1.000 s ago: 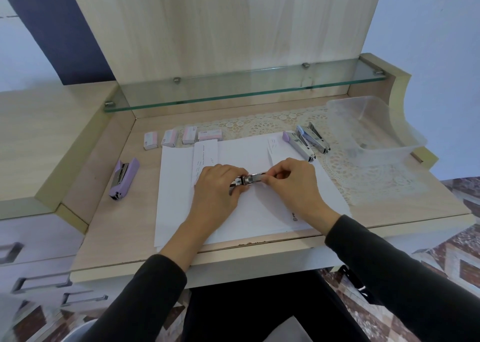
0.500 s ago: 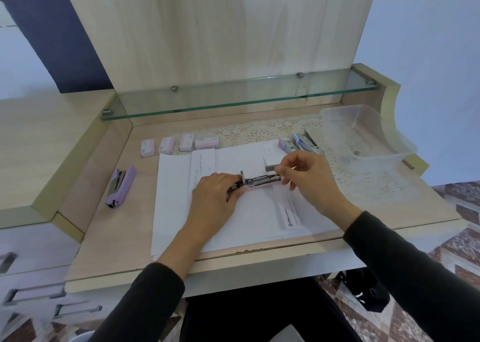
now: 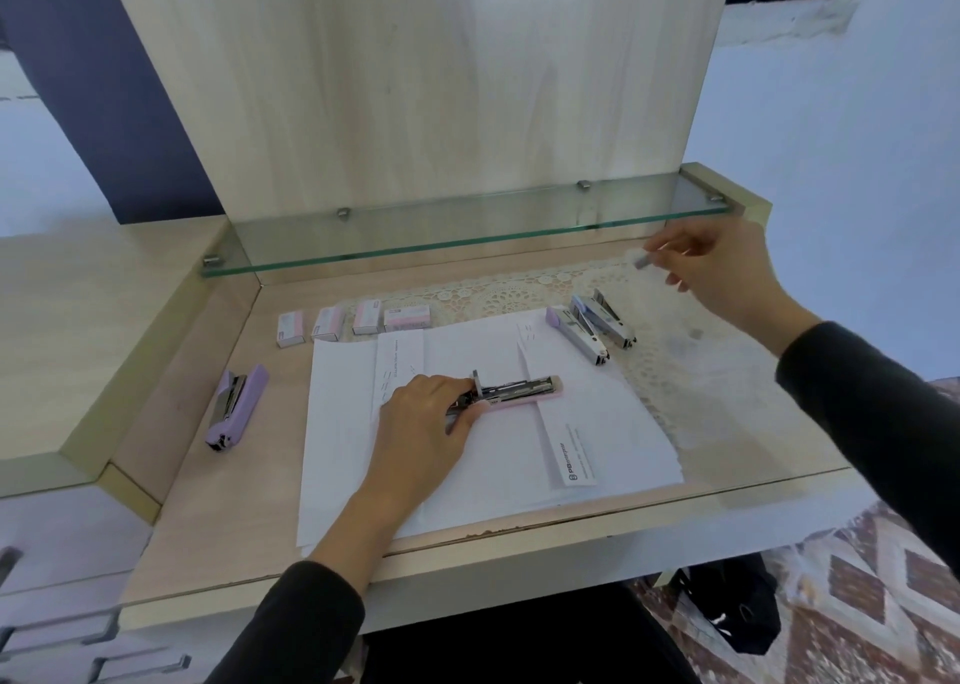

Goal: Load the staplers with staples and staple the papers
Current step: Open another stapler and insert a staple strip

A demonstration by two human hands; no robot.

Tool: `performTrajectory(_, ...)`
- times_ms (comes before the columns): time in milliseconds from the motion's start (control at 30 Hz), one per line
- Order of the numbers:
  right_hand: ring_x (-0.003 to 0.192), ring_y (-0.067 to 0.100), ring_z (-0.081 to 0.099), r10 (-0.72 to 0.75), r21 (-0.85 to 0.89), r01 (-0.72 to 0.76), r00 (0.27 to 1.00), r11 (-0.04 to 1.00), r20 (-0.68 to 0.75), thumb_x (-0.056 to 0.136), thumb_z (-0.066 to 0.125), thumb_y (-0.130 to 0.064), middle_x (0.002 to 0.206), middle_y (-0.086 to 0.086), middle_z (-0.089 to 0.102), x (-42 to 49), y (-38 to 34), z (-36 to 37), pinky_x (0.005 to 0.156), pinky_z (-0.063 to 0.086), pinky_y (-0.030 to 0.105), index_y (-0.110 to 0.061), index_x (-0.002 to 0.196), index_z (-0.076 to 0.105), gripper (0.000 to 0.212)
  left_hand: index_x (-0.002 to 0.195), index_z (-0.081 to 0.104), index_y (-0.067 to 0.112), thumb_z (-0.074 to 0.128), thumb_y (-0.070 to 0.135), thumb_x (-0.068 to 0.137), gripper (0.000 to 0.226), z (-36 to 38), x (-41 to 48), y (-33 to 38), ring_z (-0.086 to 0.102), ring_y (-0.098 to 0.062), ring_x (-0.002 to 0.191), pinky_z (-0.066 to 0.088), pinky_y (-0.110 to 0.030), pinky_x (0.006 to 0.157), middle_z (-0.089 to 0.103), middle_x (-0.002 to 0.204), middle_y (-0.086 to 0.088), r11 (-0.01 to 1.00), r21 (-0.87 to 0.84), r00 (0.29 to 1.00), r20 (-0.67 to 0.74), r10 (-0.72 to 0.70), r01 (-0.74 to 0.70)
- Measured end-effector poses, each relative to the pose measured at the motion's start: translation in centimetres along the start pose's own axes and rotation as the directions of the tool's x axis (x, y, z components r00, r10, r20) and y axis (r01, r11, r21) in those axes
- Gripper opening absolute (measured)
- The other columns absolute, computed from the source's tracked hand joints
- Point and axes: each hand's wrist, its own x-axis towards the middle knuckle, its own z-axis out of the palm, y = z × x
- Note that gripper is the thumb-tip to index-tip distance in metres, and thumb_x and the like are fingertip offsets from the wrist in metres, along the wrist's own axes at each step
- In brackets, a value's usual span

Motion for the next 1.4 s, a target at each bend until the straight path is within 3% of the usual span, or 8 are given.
performTrajectory(200, 0.037, -0.003, 0.052, 0.147, -0.077, -0.147, 0.989, 0.986, 0.001, 0.082, 0.061, -0.002, 0.063, 0.001, 0.059, 1.2, 3.0, -2.2, 0.042, 0.043, 0.005, -0.006, 0.085, 0.068, 0.008, 0.093, 0.069, 0.012, 0.05, 0.042, 0.082, 0.038, 0.0, 0.0, -0.1, 0.062, -0.021, 0.073, 0.049, -0.032, 0.064, 0.07, 0.082, 0.0, 1.0, -0.005, 1.0, -0.007, 0.008, -0.008)
performTrajectory(367, 0.052, 0.014, 0.056, 0.209, -0.252, -0.175, 0.971, 0.952, 0.117, 0.079, 0.066, -0.002, 0.064, 0.006, 0.058, 0.4, 4.5, -2.4, 0.049, 0.043, 0.018, -0.005, 0.082, 0.062, 0.006, 0.092, 0.07, 0.012, 0.048, 0.043, 0.081, 0.039, -0.1, 0.0, 0.0, 0.062, -0.022, 0.072, 0.047, -0.031, 0.064, 0.07, 0.081, 0.0, 1.0, 0.001, 1.0, -0.011, 0.001, -0.001)
performTrajectory(567, 0.054, 0.015, 0.056, 0.214, -0.359, -0.119, 0.948, 0.926, 0.237, 0.079, 0.065, -0.004, 0.071, 0.006, 0.062, 0.3, 4.4, -2.2, 0.053, 0.04, 0.019, -0.008, 0.075, 0.064, 0.006, 0.093, 0.07, 0.012, 0.051, 0.042, 0.08, 0.037, 0.0, 0.0, 0.1, 0.062, -0.022, 0.073, 0.046, -0.03, 0.065, 0.07, 0.082, 0.0, 1.0, -0.001, 1.0, 0.007, -0.021, 0.021)
performTrajectory(867, 0.054, 0.01, 0.054, 0.101, -0.313, -0.043, 0.98, 0.949, 0.17, 0.08, 0.064, -0.003, 0.081, 0.011, 0.066, 0.0, 3.4, -2.0, 0.053, 0.04, 0.014, -0.01, 0.075, 0.064, 0.008, 0.093, 0.07, 0.012, 0.048, 0.043, 0.081, 0.04, -0.2, 0.0, 0.2, 0.062, -0.023, 0.073, 0.048, -0.03, 0.065, 0.07, 0.083, 0.0, 1.0, -0.003, 0.999, 0.021, -0.024, 0.024)
performTrajectory(1033, 0.059, 0.005, 0.057, -0.059, -0.267, 0.102, 0.985, 0.958, 0.164, 0.078, 0.067, -0.018, 0.073, -0.014, 0.064, -1.3, 0.5, -0.3, 0.063, 0.051, 0.021, -0.036, 0.063, 0.061, 0.024, 0.092, 0.069, 0.012, 0.045, 0.044, 0.081, 0.042, -0.4, 0.0, 0.4, 0.063, -0.022, 0.072, 0.047, -0.03, 0.065, 0.07, 0.082, 0.0, 1.0, 0.006, 1.0, 0.02, -0.016, 0.016)
performTrajectory(1167, 0.06, 0.001, 0.05, -0.115, -0.177, 0.182, 0.936, 0.967, 0.332, 0.08, 0.067, -0.017, 0.071, -0.014, 0.058, -4.2, -2.3, 3.2, 0.058, 0.038, 0.006, -0.02, 0.081, 0.068, 0.004, 0.093, 0.07, 0.012, 0.053, 0.044, 0.08, 0.038, -0.6, 0.2, 0.5, 0.062, -0.02, 0.075, 0.044, -0.028, 0.07, 0.07, 0.084, 0.001, 0.998, -0.041, 0.999, 0.02, -0.046, 0.046)
performTrajectory(1267, 0.073, 0.01, 0.053, -0.145, -0.164, 0.237, 0.888, 0.957, 0.436, 0.077, 0.071, -0.021, 0.091, -0.006, 0.065, -6.0, -2.8, 5.9, 0.072, 0.041, 0.021, -0.018, 0.097, 0.069, 0.021, 0.098, 0.07, 0.012, 0.061, 0.036, 0.078, 0.033, -1.2, 0.3, 0.3, 0.061, -0.02, 0.082, 0.043, -0.027, 0.076, 0.07, 0.091, 0.0, 0.989, -0.102, 0.993, 0.06, -0.104, 0.11)
performTrajectory(1400, 0.093, 0.009, 0.055, -0.154, -0.151, 0.268, 0.84, 0.952, 0.521, 0.076, 0.071, -0.024, 0.112, -0.005, 0.064, -6.6, -2.5, 8.0, 0.092, 0.038, 0.022, -0.02, 0.109, 0.066, 0.033, 0.11, 0.066, 0.019, 0.068, 0.026, 0.082, 0.029, -3.3, 1.0, -0.2, 0.061, -0.007, 0.093, 0.047, -0.018, 0.087, 0.067, 0.104, 0.006, 0.944, -0.245, 0.958, 0.236, -0.162, 0.22)
